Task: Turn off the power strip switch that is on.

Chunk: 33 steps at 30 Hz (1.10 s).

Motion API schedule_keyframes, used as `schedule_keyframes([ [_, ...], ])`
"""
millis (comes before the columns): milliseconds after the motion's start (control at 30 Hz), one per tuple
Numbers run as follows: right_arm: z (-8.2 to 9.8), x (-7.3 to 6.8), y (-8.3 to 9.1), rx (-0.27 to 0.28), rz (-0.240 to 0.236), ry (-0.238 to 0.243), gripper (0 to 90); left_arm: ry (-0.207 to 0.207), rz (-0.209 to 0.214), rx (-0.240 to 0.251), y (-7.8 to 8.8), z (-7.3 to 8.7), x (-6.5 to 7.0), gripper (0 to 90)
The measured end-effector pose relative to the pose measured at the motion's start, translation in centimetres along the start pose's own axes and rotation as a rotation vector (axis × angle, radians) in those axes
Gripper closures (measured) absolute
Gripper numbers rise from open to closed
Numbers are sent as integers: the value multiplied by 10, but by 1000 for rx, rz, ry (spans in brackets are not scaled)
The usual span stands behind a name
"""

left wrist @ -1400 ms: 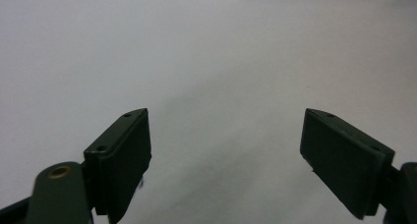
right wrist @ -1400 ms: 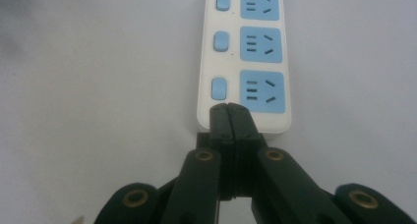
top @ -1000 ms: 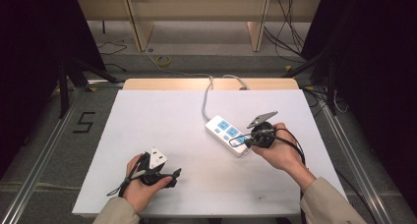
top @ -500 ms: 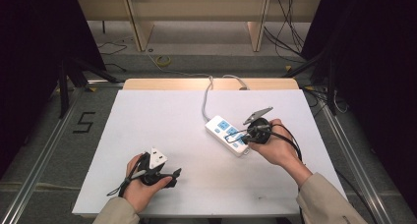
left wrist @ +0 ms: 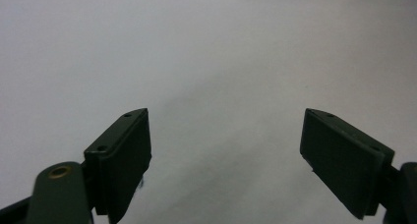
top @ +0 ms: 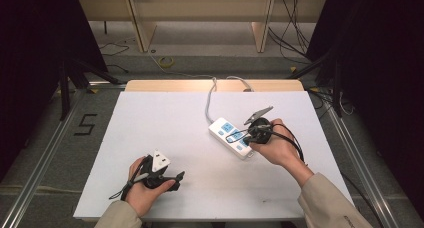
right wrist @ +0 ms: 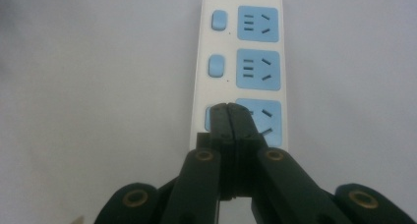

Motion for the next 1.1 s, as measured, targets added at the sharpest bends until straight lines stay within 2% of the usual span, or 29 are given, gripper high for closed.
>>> schedule_keyframes([
  [1100,-14,-2,-19,-42,-3,-11,900,-5,4,-1,-1,-1,1,193],
])
Point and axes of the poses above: each handheld gripper's, and its own axes: y roughly backward along the jaws, z roughly out of its underside, x roughly to its right, the point moved 9 cm from there along -y, roughly forward along the jaws, and after that the axes turned 8 degrees about -y, right-handed, at the moved point
